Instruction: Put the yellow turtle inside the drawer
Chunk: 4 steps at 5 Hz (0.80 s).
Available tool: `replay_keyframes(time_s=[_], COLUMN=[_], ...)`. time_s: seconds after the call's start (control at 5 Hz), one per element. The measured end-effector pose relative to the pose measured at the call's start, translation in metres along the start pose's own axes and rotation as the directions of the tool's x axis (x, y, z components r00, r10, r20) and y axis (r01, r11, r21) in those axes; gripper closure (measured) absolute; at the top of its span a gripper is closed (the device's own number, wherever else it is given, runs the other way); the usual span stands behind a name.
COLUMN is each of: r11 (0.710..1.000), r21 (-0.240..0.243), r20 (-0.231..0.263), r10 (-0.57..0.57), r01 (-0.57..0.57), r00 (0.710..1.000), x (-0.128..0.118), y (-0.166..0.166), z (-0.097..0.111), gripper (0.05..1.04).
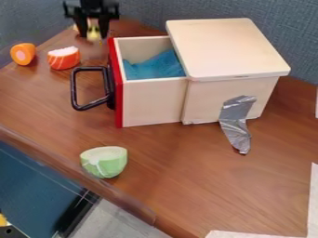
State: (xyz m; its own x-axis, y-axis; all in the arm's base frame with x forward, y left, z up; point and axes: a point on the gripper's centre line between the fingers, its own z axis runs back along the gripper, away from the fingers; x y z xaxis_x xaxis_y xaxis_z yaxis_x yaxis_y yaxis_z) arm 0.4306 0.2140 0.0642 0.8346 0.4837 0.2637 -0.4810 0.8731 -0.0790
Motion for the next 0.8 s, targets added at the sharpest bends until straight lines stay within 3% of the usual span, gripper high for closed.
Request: replay_keyframes(time_s=[0.4, 0.8], r11=[0.985, 0.934], r21=[-0.136, -0.252], r20=[0.077, 0.107], r10=[-0.099, -0.231], r01=[0.109, 0.252], r00=[0.992, 0.967], x=[-0.005, -0.032], y=[-0.015, -0.067], z=[0.055, 0.098], gripper=[0.543, 0.543])
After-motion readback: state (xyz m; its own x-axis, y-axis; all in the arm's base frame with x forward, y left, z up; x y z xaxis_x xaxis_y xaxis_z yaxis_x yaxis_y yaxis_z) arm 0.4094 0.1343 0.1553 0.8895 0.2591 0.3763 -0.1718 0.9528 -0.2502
